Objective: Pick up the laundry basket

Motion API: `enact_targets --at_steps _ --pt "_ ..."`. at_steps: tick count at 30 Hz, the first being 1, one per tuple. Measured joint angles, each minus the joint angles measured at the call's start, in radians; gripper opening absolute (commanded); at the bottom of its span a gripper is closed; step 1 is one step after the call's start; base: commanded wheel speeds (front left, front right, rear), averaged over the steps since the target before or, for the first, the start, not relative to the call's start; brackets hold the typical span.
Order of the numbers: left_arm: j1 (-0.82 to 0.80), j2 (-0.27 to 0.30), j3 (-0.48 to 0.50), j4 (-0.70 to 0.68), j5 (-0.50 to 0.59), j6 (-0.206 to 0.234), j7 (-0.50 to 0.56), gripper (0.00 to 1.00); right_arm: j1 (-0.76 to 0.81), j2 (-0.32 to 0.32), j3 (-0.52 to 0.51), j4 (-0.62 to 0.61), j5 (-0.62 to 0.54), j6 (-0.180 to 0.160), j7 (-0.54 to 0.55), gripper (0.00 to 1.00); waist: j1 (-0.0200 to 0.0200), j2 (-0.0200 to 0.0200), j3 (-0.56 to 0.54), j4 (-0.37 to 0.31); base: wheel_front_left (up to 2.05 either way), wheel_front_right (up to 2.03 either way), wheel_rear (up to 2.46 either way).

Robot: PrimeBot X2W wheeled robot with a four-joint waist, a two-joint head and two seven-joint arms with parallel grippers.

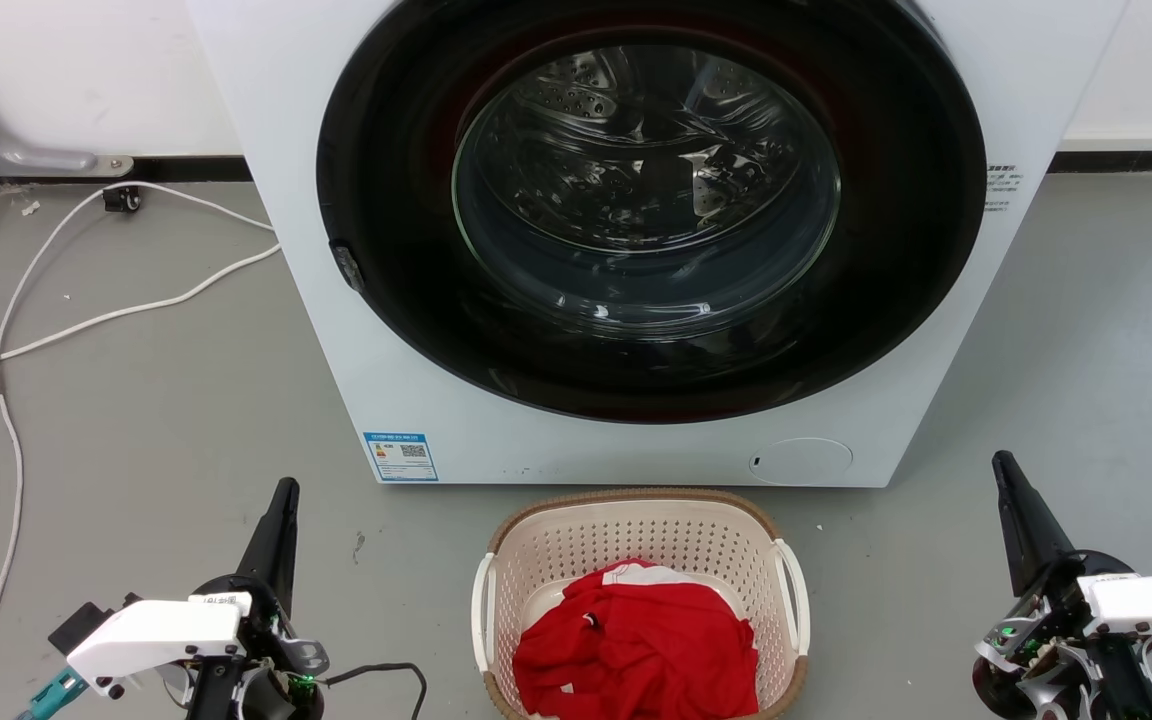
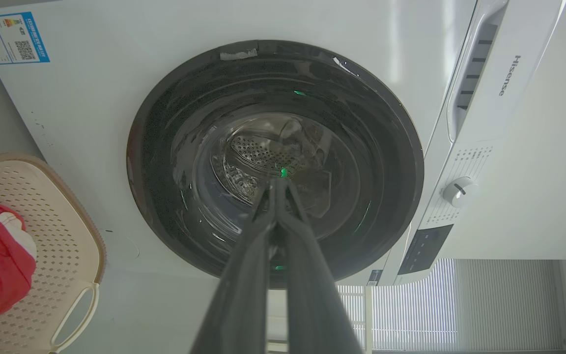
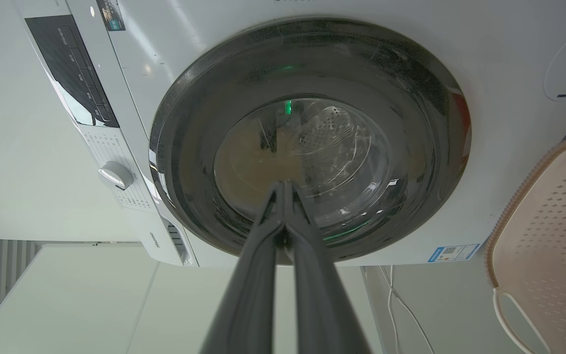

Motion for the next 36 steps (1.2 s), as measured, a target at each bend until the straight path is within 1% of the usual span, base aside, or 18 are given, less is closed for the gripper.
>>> enact_targets --at_steps 36 --pt "0.000 -0.002 0.002 0.000 0.002 0.000 0.004 0.00 0.000 0.000 -0.001 0.000 -0.001 0.000 0.001 0.00 0.0000 0.0000 0.000 0.000 0.00 0.00 0.00"
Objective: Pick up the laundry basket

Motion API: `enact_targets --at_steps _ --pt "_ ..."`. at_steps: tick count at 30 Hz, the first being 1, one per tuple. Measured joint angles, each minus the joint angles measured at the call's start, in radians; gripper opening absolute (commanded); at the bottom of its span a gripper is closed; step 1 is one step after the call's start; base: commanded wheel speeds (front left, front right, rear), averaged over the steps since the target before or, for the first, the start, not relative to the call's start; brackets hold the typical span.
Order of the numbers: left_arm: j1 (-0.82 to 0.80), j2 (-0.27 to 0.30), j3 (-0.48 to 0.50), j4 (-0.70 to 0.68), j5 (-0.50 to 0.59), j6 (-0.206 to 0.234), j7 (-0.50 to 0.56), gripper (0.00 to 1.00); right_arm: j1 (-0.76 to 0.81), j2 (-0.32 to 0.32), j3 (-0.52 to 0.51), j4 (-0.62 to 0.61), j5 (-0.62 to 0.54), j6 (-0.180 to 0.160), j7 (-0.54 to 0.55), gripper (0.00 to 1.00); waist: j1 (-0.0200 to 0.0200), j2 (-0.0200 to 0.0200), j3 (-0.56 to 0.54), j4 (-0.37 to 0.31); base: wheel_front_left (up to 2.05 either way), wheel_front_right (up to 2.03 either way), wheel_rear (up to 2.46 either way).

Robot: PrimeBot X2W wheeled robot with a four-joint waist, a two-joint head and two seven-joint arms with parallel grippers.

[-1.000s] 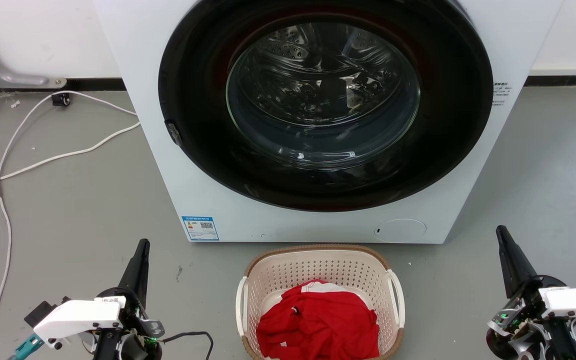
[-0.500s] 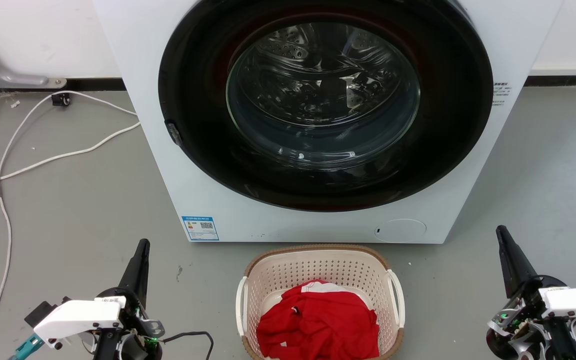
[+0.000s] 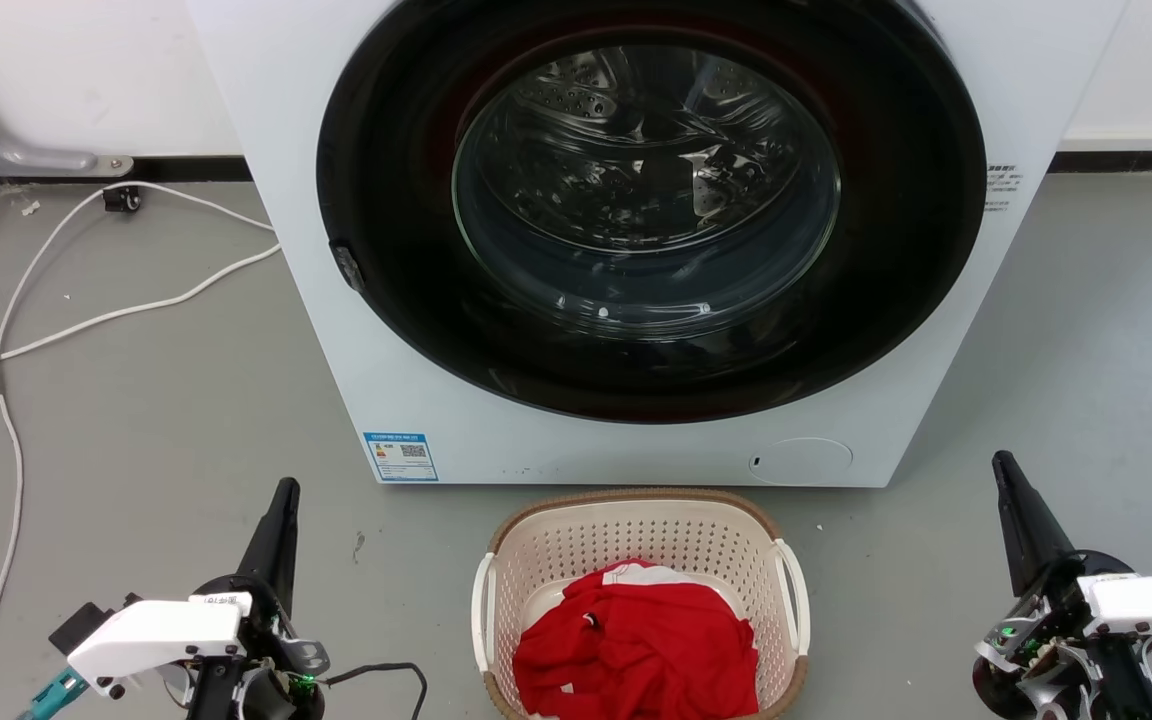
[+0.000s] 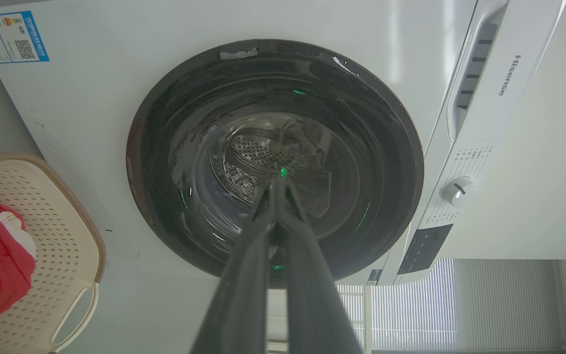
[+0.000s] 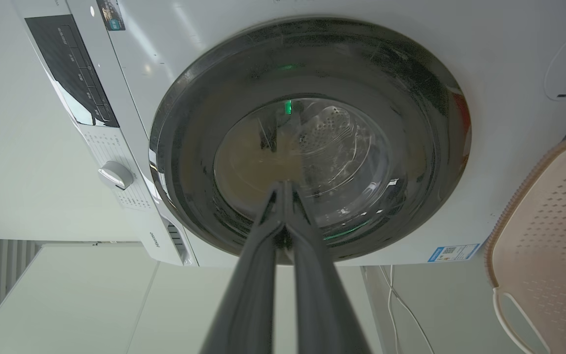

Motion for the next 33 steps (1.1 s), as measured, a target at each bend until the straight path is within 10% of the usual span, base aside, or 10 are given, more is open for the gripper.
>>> enact_targets --at_steps 2,3,4,5,17,33 --pt "0.005 -0.002 -0.001 0.009 0.000 0.001 0.000 0.00 0.006 0.001 0.001 0.009 0.000 0.000 0.000 0.00 0.0000 0.0000 0.000 0.000 0.00 0.00 0.00" --pt "0.013 -0.004 -0.002 0.018 0.000 0.001 0.000 1.00 0.014 0.002 0.001 0.018 0.000 0.000 0.000 1.00 0.0000 0.0000 0.000 0.000 0.00 0.00 0.00" --pt "0.022 -0.006 -0.003 0.027 0.000 0.001 0.000 0.00 0.024 0.003 0.001 0.025 0.000 0.000 0.000 0.00 0.0000 0.0000 0.000 0.000 0.00 0.00 0.00" --pt "0.030 -0.007 -0.007 0.031 0.000 0.001 -0.002 1.00 0.033 0.004 0.002 0.029 0.000 0.000 -0.003 1.00 0.0000 0.0000 0.000 0.000 0.00 0.00 0.00" --pt "0.034 -0.007 -0.068 -0.002 0.050 0.001 -0.055 1.00 0.045 0.002 0.025 0.004 -0.082 0.000 -0.056 1.00 0.0000 0.0000 0.002 -0.002 0.00 0.00 0.00" --pt "0.032 -0.006 -0.146 -0.067 0.517 0.001 -0.139 1.00 0.065 -0.011 0.037 -0.070 -0.592 0.000 -0.134 1.00 0.0000 0.0000 0.002 0.001 0.00 0.00 0.00"
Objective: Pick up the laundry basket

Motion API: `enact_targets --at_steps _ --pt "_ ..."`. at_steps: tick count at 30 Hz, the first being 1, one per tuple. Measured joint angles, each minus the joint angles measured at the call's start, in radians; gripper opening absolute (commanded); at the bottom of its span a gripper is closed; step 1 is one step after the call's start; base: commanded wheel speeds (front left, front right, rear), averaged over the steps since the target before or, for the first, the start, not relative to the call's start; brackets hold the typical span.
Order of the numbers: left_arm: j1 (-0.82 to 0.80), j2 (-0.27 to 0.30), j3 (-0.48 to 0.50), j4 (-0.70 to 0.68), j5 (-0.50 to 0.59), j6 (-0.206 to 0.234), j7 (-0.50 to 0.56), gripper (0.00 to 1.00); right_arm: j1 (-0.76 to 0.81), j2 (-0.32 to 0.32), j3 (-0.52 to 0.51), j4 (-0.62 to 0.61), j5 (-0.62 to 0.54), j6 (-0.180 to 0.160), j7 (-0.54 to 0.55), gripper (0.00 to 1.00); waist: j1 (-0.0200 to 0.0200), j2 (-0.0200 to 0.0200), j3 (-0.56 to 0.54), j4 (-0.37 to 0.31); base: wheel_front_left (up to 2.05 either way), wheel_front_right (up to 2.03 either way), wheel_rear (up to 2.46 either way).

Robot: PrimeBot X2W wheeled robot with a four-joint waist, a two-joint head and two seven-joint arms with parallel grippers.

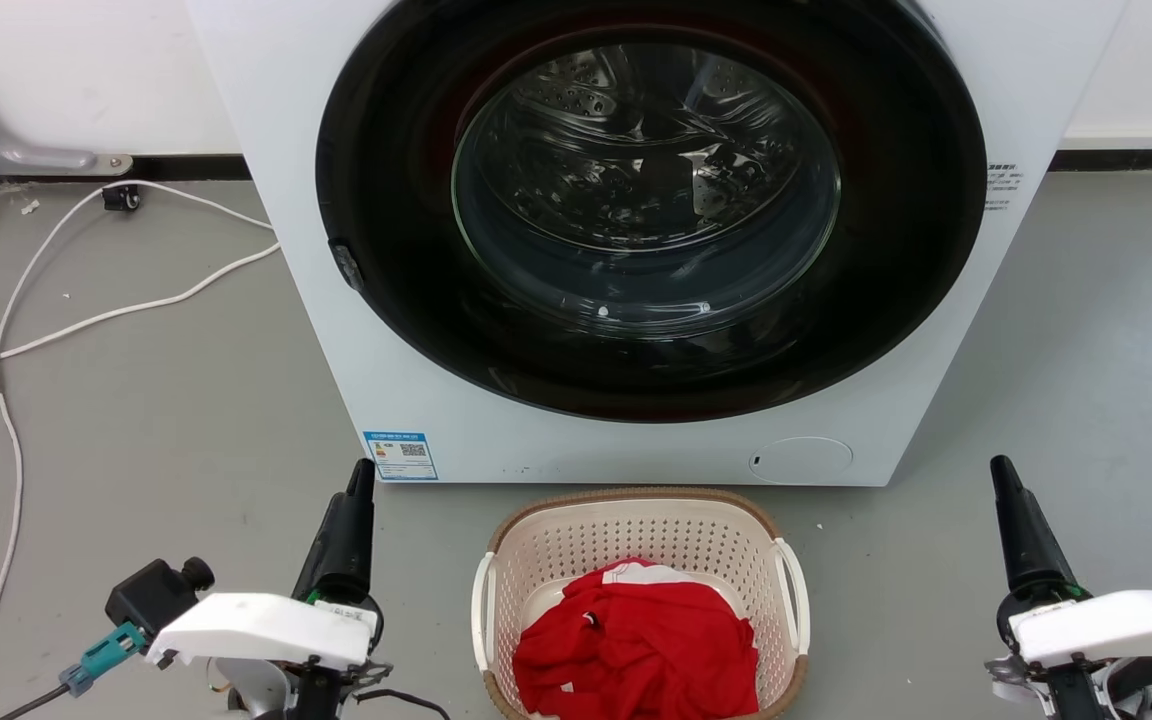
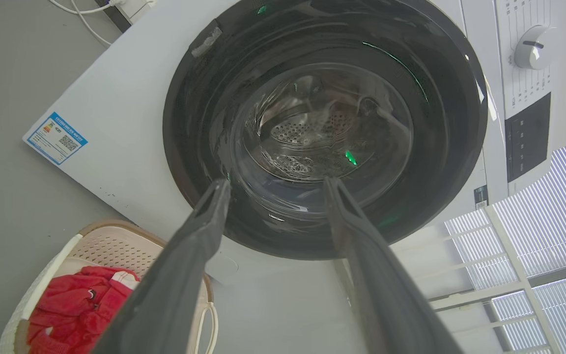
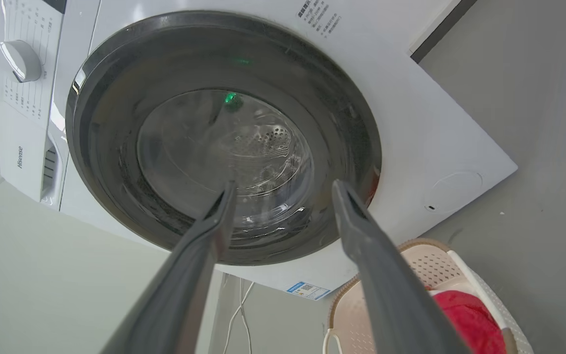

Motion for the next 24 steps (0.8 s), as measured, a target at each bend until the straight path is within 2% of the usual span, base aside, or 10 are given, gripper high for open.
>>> enact_targets --at_steps 13,24 --pt "0.001 0.000 -0.031 -0.012 0.226 0.014 -0.045 1.00 0.020 0.007 0.008 -0.052 -0.259 0.000 -0.005 1.00 0.0000 0.0000 -0.003 0.003 0.00 0.00 0.00" --pt "0.004 0.000 -0.047 -0.010 0.384 0.019 -0.075 1.00 0.039 0.010 0.016 -0.090 -0.416 0.000 -0.010 1.00 0.0000 0.0000 -0.006 0.004 0.00 0.00 0.00"
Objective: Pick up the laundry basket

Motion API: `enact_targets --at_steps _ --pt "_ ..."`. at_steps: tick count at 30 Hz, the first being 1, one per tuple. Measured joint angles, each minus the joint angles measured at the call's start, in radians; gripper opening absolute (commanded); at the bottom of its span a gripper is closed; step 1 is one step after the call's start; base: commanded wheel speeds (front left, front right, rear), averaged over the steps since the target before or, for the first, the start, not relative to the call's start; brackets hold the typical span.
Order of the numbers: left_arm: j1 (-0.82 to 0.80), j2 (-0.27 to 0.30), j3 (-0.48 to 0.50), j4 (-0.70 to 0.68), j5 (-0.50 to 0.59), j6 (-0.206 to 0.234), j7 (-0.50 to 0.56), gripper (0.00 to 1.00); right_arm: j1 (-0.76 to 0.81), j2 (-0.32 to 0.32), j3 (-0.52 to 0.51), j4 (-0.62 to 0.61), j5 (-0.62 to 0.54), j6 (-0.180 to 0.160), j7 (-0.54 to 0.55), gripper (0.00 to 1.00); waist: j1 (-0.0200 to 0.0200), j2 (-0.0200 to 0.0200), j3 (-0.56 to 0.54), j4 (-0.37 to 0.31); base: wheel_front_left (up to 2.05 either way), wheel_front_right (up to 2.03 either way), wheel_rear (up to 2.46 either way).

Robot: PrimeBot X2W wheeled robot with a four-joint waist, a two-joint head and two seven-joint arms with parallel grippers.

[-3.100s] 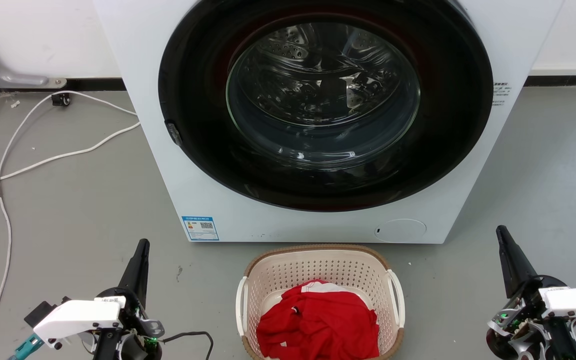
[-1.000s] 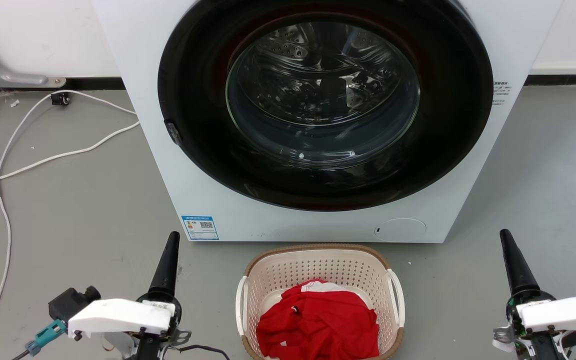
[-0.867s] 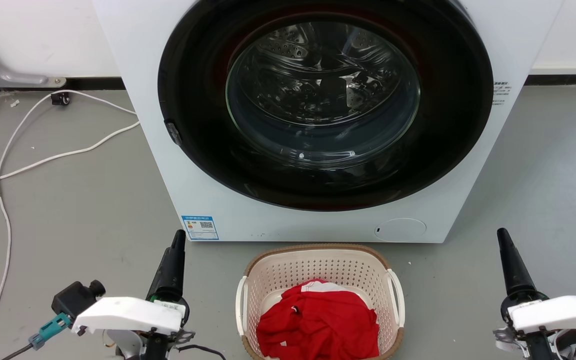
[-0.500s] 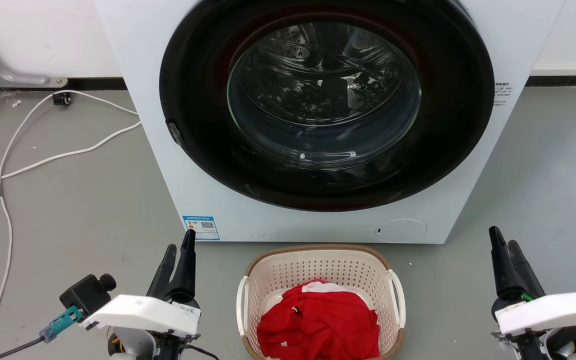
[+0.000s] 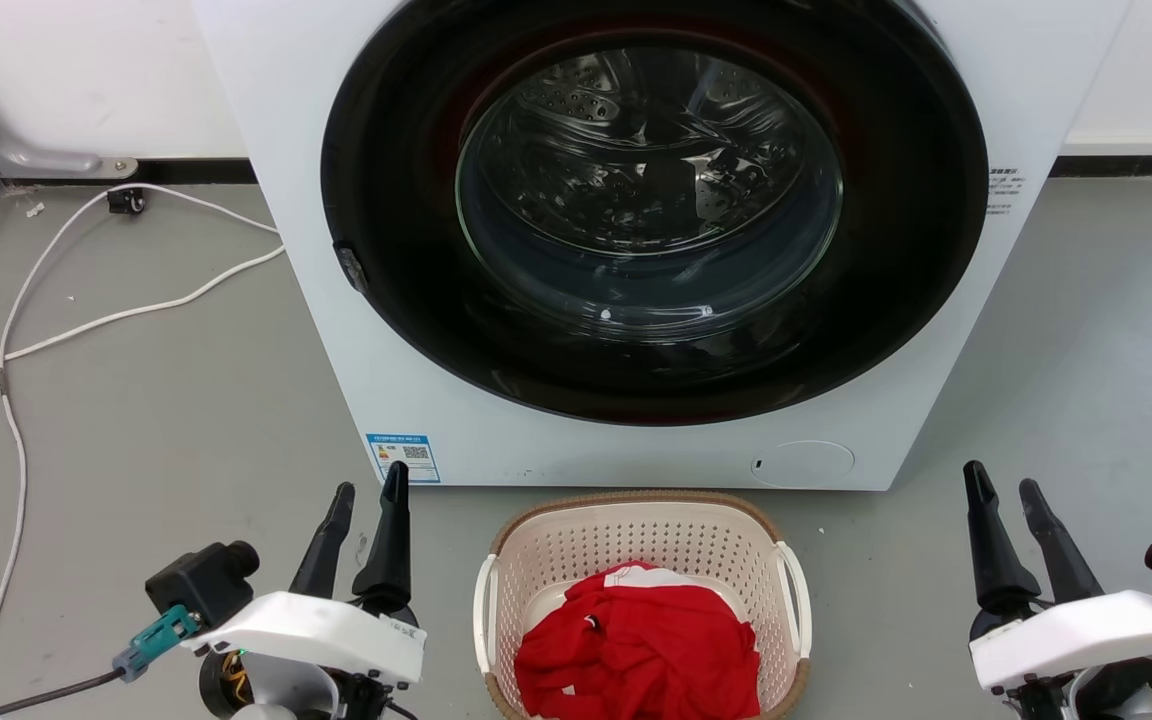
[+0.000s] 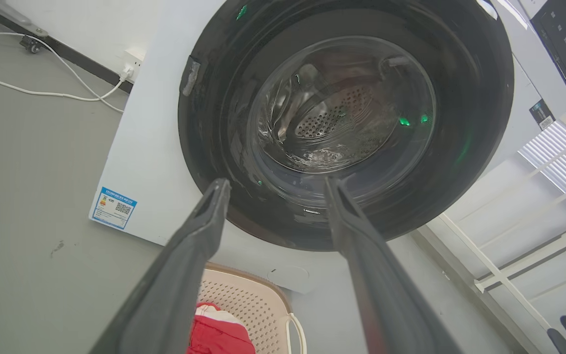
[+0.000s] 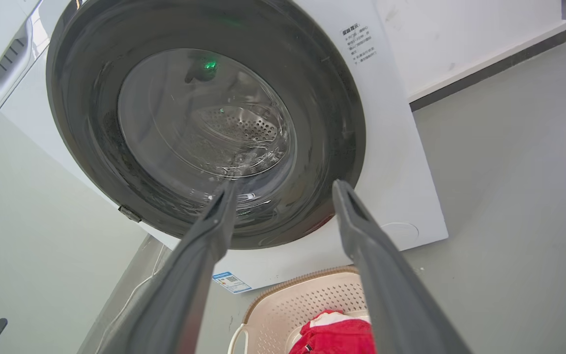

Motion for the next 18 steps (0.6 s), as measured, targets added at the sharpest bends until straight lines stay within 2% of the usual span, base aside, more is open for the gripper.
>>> enact_targets --at_steps 18 --pt "0.001 0.006 -0.038 0.021 0.240 0.015 -0.052 1.00 0.024 0.002 0.005 -0.051 -0.240 0.000 0.006 1.00 0.0000 0.0000 -0.005 0.006 0.00 0.00 0.00"
